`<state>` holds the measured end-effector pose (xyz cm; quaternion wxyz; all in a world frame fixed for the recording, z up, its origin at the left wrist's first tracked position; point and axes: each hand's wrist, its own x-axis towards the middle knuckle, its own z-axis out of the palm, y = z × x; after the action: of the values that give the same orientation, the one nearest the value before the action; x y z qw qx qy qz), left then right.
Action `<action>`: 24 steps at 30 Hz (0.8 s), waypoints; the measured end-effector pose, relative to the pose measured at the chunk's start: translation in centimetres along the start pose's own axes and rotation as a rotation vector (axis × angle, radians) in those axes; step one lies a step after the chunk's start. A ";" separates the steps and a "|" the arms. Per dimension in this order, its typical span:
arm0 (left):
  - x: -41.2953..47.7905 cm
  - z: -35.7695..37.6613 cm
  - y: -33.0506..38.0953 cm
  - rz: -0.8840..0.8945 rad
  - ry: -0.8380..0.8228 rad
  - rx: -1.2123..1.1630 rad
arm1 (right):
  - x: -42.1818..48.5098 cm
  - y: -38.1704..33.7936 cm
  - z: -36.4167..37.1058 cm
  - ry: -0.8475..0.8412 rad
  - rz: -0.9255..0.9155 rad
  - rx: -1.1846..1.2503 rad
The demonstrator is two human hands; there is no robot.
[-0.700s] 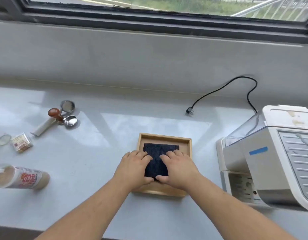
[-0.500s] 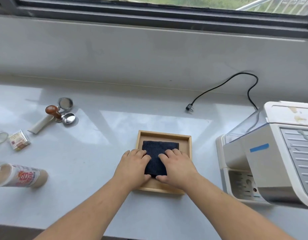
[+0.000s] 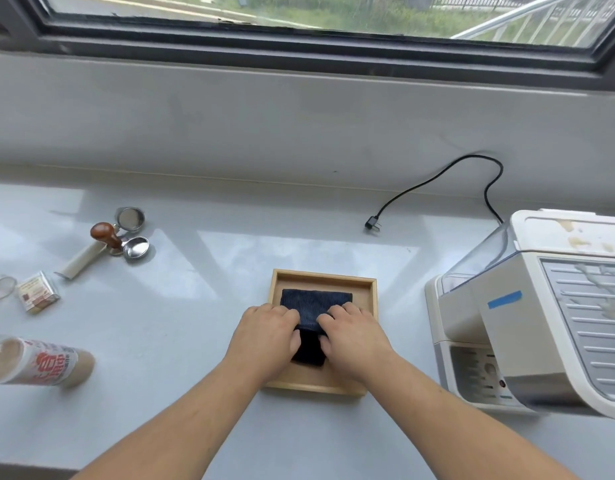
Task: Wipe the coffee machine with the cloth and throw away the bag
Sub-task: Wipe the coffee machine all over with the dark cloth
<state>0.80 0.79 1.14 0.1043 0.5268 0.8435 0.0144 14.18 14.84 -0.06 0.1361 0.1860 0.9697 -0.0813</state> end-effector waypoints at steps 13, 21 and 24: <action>0.7 -7.7 0.3 -0.074 0.114 -0.089 | -0.6 1.0 -10.4 0.232 -0.050 0.067; 2.1 -13.6 -0.2 -0.139 0.203 -0.139 | -1.2 2.9 -16.5 0.318 0.013 0.113; 2.8 -16.4 0.0 -0.170 0.229 -0.196 | -1.6 3.6 -18.6 0.341 0.070 0.141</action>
<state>-3.53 4.68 16.72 0.0590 0.4359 0.8858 0.1477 12.65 21.51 17.64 -0.0406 0.2400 0.9635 -0.1118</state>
